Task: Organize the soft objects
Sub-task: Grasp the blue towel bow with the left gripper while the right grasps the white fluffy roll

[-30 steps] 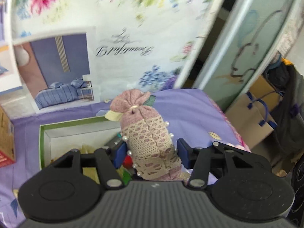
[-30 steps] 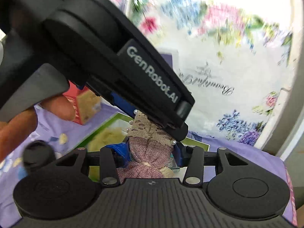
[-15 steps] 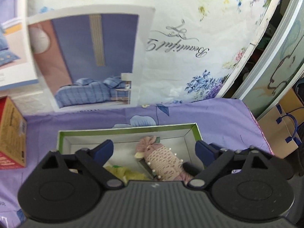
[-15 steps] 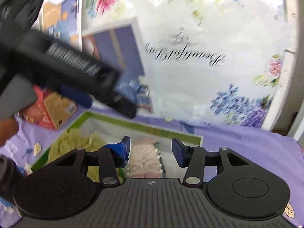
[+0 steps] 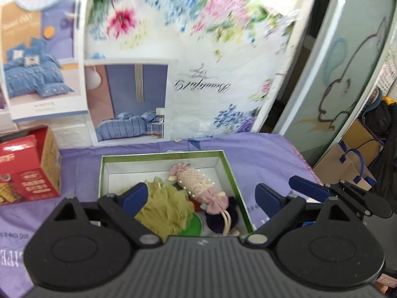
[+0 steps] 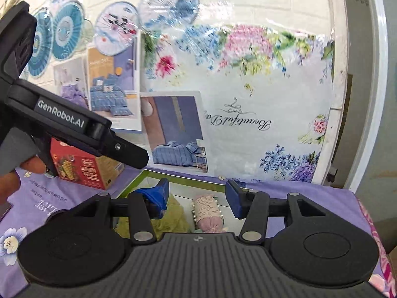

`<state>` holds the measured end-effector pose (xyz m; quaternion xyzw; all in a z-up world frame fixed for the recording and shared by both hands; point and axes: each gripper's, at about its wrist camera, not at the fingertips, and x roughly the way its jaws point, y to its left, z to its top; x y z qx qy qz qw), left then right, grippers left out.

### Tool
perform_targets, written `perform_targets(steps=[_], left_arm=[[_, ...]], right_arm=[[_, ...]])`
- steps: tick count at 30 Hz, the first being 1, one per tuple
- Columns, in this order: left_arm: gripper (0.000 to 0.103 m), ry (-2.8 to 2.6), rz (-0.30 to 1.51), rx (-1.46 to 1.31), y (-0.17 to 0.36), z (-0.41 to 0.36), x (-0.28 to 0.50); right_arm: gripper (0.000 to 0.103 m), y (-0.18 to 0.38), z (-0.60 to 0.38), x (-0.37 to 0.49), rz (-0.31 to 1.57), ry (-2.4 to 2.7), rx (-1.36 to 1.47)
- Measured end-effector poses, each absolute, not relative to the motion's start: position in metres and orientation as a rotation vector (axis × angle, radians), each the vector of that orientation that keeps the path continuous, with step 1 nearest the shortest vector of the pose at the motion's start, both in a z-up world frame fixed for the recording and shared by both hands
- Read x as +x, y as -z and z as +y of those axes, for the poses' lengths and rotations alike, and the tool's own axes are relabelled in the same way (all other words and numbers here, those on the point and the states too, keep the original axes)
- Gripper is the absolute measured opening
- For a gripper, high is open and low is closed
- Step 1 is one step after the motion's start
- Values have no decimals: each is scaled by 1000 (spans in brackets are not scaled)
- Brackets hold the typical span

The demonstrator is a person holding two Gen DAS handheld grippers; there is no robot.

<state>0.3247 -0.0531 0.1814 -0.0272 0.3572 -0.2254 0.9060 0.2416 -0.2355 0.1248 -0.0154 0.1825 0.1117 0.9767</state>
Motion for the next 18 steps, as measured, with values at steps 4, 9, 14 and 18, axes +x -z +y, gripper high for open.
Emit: perform_targets(steps=[4,9,14,18], left_arm=[[93,465,680,-42,-194,-40,277],[93,450,622,-19,-198,-22,227],[93,386,592,-3,-176,8,186],[93,298,616,7,-127,40,156]], right_arm=[[35,-124,-224,198,337,-209,-39],[36,-114,-212,149,297,-162,-12],[36,-85,-202,114,340,-94,16],[36,-39,-203,86,407,-19,30]])
